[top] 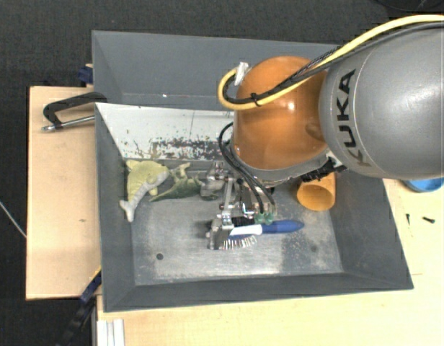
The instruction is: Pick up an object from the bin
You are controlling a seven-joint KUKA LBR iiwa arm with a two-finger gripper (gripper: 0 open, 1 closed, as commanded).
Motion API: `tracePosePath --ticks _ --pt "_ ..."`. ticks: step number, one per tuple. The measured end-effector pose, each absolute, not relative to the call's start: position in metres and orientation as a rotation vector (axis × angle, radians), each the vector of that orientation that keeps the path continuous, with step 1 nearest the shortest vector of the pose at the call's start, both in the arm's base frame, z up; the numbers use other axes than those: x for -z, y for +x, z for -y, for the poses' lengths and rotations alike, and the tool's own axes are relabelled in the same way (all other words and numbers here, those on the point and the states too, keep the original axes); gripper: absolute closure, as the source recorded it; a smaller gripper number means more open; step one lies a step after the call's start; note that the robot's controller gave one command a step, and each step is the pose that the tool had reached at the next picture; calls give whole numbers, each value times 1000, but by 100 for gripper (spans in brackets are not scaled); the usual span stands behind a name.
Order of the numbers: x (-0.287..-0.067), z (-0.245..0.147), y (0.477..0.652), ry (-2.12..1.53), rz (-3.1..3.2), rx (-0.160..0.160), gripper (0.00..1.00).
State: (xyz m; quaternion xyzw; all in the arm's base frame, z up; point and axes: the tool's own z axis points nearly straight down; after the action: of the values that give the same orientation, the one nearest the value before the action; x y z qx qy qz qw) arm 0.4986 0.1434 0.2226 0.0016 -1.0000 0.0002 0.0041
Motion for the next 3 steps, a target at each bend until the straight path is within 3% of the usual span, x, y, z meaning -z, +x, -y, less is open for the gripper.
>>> tracePosePath --ticks 1,2,3 --pt "-157 -80 520 342 3119 -3 0" --pt "-69 -41 525 292 3133 4 0" --pt "-75 -42 529 296 3146 3 100"
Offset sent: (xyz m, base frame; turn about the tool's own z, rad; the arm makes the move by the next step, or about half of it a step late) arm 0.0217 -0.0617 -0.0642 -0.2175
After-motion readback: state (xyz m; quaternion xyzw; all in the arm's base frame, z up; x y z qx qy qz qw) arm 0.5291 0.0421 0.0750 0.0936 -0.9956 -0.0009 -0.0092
